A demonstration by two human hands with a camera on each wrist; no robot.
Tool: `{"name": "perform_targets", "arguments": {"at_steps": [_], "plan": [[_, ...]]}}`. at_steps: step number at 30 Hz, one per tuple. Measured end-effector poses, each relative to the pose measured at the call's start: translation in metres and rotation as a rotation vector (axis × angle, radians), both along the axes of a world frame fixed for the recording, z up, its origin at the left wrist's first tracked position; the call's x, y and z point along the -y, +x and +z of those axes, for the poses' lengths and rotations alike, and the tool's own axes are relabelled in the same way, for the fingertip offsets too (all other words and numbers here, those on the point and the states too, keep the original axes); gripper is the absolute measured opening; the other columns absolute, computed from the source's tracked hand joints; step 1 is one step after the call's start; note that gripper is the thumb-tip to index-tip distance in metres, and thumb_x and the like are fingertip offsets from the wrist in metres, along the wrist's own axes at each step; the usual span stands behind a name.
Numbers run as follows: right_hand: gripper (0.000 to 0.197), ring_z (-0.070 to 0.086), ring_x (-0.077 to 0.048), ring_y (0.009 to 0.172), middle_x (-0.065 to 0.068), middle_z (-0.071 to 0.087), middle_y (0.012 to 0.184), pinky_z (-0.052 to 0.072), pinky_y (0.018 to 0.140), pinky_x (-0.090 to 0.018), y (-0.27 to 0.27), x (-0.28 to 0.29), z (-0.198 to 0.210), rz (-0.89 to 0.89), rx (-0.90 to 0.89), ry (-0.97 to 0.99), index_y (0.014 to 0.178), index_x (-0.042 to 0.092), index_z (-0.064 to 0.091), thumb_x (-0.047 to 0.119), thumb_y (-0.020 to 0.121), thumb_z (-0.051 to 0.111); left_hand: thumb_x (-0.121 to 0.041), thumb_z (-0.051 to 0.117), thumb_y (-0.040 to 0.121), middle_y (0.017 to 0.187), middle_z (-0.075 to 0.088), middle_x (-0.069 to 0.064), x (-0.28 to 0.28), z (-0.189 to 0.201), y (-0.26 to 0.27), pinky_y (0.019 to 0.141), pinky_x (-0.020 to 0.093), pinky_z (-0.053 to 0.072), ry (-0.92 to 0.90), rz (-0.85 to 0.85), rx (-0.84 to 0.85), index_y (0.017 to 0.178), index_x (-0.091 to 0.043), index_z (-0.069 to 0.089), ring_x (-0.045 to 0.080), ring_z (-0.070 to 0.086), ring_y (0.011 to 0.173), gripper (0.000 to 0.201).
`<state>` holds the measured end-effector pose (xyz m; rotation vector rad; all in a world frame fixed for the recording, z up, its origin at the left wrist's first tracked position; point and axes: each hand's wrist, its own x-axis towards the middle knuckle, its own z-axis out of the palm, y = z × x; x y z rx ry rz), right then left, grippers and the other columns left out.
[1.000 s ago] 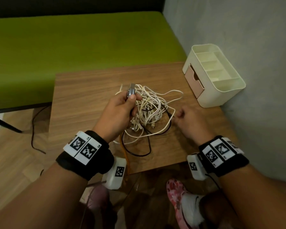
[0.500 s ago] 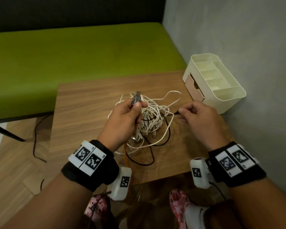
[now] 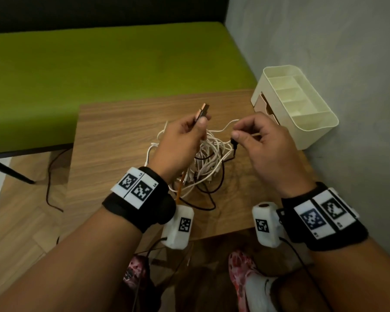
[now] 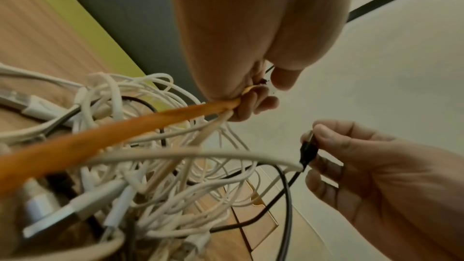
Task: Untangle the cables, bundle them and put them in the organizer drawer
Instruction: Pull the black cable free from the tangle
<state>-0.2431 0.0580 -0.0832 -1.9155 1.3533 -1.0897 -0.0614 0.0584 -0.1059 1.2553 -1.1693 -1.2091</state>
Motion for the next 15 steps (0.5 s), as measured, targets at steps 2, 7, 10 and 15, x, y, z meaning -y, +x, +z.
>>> {"name": "perform_targets", "arguments": {"at_steps": [2,7,10,15], "plan": [[0.011,0.064,-0.004,0.075,0.012,0.066,0.083,0.049,0.065,-0.013,0.002,-0.001,0.001,0.017,0.024,0.016,0.091,0.026,0.064,0.016,0.091,0.069,-0.02,0.041,0.106,0.076,0.054,0.003,0.002,0.001,-0.003,0.057,0.024,0.034,0.032,-0.008,-0.125,0.115,-0.009,0.063,0.008,0.043,0.058,0.027],[0.018,0.067,-0.01,0.066,0.014,0.069,0.077,0.057,0.062,-0.03,0.014,-0.001,0.0,0.038,0.198,0.112,0.086,0.031,0.062,0.016,0.09,0.071,-0.013,0.036,0.106,0.082,0.063,0.001,-0.002,-0.002,-0.018,0.069,0.025,0.049,-0.034,-0.06,-0.135,0.104,-0.012,0.061,0.01,0.058,0.072,0.025],[0.016,0.068,-0.011,0.066,0.01,0.071,0.077,0.058,0.064,-0.028,0.019,0.002,0.0,0.009,0.374,0.167,0.087,0.024,0.064,0.009,0.089,0.07,-0.017,0.043,0.104,0.091,0.067,0.004,-0.004,-0.007,-0.026,0.08,0.036,0.053,-0.057,-0.067,-0.134,0.102,-0.016,0.064,0.015,0.064,0.083,0.021],[0.014,0.068,-0.012,0.065,-0.004,0.07,0.081,0.056,0.062,-0.022,0.022,0.008,0.003,-0.062,0.609,0.214,0.088,0.016,0.064,0.003,0.087,0.07,-0.028,0.047,0.096,0.09,0.071,-0.003,-0.009,-0.014,-0.033,0.084,0.043,0.051,-0.082,-0.11,-0.115,0.094,-0.02,0.068,0.016,0.065,0.088,0.022]]}}
